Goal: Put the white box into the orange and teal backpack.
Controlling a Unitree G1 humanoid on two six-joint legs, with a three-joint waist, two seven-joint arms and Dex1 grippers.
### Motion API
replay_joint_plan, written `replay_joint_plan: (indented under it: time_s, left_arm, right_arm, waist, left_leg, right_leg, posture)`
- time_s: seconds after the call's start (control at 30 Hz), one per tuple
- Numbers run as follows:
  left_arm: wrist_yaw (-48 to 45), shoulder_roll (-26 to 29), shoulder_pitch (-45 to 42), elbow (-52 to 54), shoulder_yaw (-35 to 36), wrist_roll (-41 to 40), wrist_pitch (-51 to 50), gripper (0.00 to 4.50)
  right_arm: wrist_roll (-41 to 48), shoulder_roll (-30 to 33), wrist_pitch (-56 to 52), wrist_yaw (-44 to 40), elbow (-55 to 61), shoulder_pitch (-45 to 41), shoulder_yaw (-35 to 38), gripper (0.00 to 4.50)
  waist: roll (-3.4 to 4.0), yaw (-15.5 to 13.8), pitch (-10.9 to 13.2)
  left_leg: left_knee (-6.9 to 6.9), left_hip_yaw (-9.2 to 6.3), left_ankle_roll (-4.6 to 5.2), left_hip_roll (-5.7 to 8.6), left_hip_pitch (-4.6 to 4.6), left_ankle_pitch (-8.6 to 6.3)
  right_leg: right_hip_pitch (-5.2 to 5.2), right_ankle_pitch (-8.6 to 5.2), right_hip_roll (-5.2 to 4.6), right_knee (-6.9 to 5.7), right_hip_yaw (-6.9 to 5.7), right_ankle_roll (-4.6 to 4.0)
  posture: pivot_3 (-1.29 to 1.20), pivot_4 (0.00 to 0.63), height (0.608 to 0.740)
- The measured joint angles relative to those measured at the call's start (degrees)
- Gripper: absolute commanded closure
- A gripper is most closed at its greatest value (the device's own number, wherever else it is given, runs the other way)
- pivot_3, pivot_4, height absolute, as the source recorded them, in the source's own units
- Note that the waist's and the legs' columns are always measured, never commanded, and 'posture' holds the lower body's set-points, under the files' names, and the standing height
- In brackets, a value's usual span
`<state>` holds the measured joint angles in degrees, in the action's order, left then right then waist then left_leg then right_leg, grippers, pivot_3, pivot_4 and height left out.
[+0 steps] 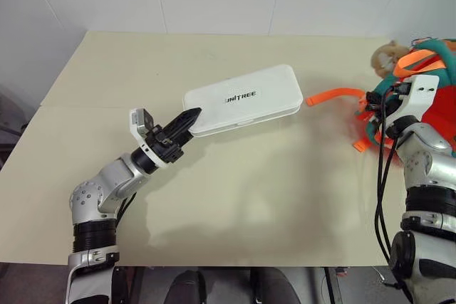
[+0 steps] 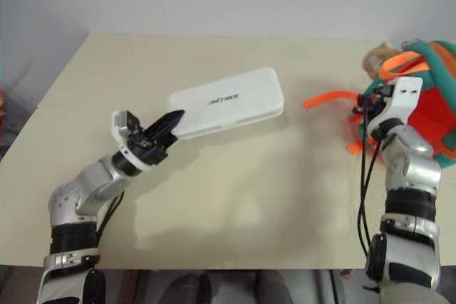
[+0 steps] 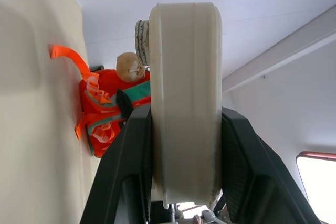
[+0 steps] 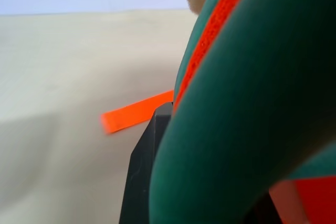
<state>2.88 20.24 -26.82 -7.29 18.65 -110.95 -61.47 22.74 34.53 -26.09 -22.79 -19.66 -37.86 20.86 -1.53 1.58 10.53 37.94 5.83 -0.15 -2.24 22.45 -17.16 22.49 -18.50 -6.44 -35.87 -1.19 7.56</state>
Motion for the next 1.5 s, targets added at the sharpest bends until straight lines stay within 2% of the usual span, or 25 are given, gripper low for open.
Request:
replay_joint_plan:
  time_s: [0.3, 0.7, 0.9, 1.1, 1.33, 1.5]
  left_arm:
    - [-0.6, 0.9, -1.4, -2.3, 1.1, 0.0, -1.1, 3.18]
    - [-2.3, 3.0, -1.7, -5.0, 2.9, 0.0, -3.6, 3.18]
    - [-4.0, 6.2, -1.8, -7.1, 2.8, 0.0, -5.6, 3.18]
    - [-6.8, 11.8, -2.7, -10.2, 2.9, 0.1, -7.0, 3.18]
    - [-11.3, 16.3, -4.5, -13.9, 3.1, 2.5, -8.7, 3.18]
    - [-14.3, 17.1, -5.6, -16.3, 3.2, 6.0, -9.9, 3.18]
  right_arm:
    - [10.1, 1.5, -17.5, -2.2, 24.3, 6.4, -0.2, 3.92]
    - [25.5, 5.9, -31.5, -5.2, 42.9, 12.0, 0.6, 3.92]
    - [33.6, 8.3, -35.4, -6.4, 48.0, 14.8, 1.4, 3.92]
    - [39.5, 14.3, -36.5, -10.9, 49.3, 18.6, 3.6, 3.92]
    - [44.0, 22.2, -36.2, -21.3, 49.4, 22.4, 7.2, 3.92]
    - [44.9, 27.1, -34.9, -30.4, 49.2, 24.5, 9.2, 3.92]
  waist:
    - [0.00, 0.0, 0.0]
    - [0.00, -0.1, 0.0]
    - [0.00, -0.1, 0.0]
    - [0.00, -0.2, 0.0]
    - [-0.01, -0.2, 0.0]
    - [-0.02, -0.3, 0.0]
  left_leg:
    - [0.00, -0.01, 0.01, 0.01, -0.02, 0.00]
    - [-0.14, -0.05, 0.06, 0.02, 0.04, -0.03]
    - [-0.19, -0.07, 0.08, 0.03, 0.04, -0.05]
    - [-0.21, -0.10, 0.14, 0.04, 0.06, -0.08]
    - [-0.32, -0.10, 0.17, 0.08, 0.08, -0.10]
    - [-0.34, -0.12, 0.17, 0.09, 0.11, -0.10]
  right_leg:
    - [0.04, -0.01, 0.02, 0.07, 0.02, -0.02]
    - [0.04, -0.01, 0.00, 0.24, -0.02, -0.02]
    - [0.04, -0.01, -0.03, 0.32, -0.01, -0.03]
    - [0.04, -0.02, -0.05, 0.35, -0.04, -0.04]
    - [0.04, -0.02, -0.07, 0.37, -0.06, -0.04]
    - [0.05, -0.02, -0.07, 0.42, -0.10, -0.03]
  posture:
    - [0.00, 0.150, 0.740]
    - [0.00, 0.150, 0.740]
    - [0.00, 0.150, 0.740]
    - [0.00, 0.150, 0.740]
    - [0.00, 0.150, 0.740]
    - [0.00, 0.150, 0.740]
